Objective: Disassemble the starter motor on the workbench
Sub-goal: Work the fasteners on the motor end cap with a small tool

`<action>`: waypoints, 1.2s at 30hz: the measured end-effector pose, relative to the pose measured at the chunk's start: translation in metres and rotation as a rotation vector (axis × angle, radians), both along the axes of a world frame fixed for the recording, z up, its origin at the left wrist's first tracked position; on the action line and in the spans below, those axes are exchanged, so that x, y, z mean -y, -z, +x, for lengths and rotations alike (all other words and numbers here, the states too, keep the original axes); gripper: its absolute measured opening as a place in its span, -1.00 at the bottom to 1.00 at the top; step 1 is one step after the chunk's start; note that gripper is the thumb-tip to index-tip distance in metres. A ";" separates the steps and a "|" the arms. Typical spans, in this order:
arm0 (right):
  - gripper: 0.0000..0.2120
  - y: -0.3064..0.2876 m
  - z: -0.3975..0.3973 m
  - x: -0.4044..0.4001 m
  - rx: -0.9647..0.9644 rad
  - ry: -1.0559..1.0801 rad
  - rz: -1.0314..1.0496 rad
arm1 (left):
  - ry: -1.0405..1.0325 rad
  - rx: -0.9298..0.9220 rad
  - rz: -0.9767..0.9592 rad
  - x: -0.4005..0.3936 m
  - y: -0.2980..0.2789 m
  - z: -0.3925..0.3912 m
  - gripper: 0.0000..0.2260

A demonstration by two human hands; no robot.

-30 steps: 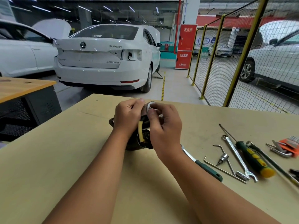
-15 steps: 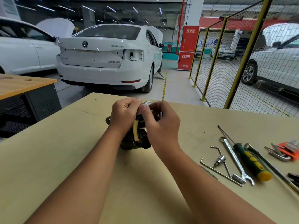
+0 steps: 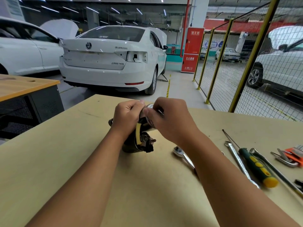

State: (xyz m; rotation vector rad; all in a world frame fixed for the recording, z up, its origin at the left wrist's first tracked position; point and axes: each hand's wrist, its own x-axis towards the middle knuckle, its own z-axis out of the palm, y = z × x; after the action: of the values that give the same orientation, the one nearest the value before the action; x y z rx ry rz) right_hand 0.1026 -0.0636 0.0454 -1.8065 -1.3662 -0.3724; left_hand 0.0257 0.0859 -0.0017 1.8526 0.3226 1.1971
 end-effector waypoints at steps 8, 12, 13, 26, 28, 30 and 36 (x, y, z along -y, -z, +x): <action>-0.74 -0.021 0.003 0.012 0.085 -0.025 -0.184 | 0.025 0.009 -0.004 0.000 -0.001 -0.001 -0.58; -0.66 -0.022 0.002 0.007 0.148 0.000 -0.271 | 0.015 0.012 -0.001 0.001 -0.001 -0.001 -0.58; -0.72 -0.024 0.003 0.007 0.150 -0.003 -0.284 | 0.012 0.011 0.000 0.002 -0.002 0.000 -0.58; -0.87 -0.031 0.007 0.009 0.156 -0.052 -0.282 | -0.003 -0.007 0.008 0.003 -0.003 -0.001 -0.56; -0.95 -0.033 0.007 0.011 0.143 -0.073 -0.269 | 0.002 -0.001 0.013 0.003 -0.002 -0.002 -0.57; -0.85 -0.031 0.005 0.011 0.119 -0.082 -0.240 | 0.010 0.004 0.013 0.003 -0.003 -0.003 -0.58; -0.77 -0.027 -0.002 0.007 0.155 -0.007 -0.259 | 0.007 0.002 0.014 0.007 -0.005 -0.003 -0.53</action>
State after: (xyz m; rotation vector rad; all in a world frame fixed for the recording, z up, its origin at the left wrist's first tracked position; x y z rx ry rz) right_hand 0.1010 -0.0703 0.0719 -2.0166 -1.5880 -0.3510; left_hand 0.0228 0.0789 0.0034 1.8631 0.3072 1.1989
